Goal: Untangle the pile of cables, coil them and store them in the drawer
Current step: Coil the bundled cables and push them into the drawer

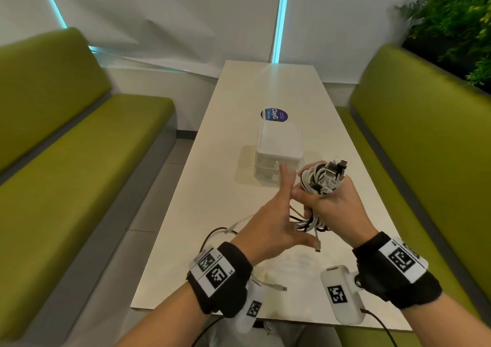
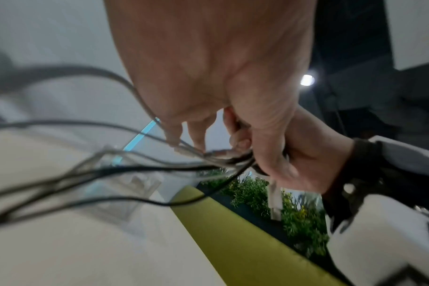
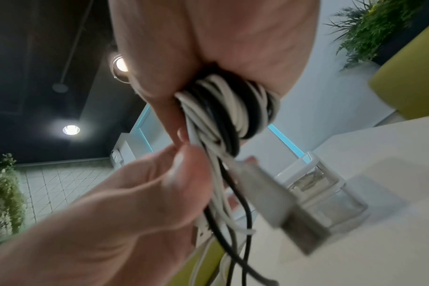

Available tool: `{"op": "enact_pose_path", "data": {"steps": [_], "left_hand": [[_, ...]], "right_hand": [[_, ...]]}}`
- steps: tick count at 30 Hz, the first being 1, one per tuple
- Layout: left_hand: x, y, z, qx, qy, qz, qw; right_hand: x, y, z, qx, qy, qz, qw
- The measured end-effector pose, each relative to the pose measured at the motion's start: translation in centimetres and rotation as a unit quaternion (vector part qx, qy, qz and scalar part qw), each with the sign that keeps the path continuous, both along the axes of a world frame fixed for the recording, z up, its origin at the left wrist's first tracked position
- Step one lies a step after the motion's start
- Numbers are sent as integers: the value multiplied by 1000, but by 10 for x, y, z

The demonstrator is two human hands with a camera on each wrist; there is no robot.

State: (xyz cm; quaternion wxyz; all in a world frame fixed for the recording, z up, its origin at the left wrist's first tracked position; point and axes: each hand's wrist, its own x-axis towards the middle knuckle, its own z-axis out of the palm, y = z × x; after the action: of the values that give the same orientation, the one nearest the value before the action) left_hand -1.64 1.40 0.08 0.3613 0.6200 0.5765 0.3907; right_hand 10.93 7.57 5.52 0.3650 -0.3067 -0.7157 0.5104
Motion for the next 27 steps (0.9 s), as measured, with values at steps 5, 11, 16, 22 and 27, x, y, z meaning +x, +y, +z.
{"op": "enact_pose_path", "data": {"steps": [5, 11, 16, 22, 27], "left_hand": [[-3, 2, 0, -26, 83, -91, 992], [-22, -1, -2, -50, 167, -159, 972], [-30, -2, 1, -76, 171, -181, 966], [-46, -2, 2, -88, 240, -128, 958], [-48, -1, 4, -122, 164, -114, 972]], "right_hand": [[1, 4, -2, -12, 40, -12, 999], [6, 7, -9, -75, 27, 52, 995], [-3, 1, -6, 69, -178, 114, 975], [-12, -8, -15, 76, -296, 128, 943], [-13, -10, -14, 73, -326, 156, 930]]}}
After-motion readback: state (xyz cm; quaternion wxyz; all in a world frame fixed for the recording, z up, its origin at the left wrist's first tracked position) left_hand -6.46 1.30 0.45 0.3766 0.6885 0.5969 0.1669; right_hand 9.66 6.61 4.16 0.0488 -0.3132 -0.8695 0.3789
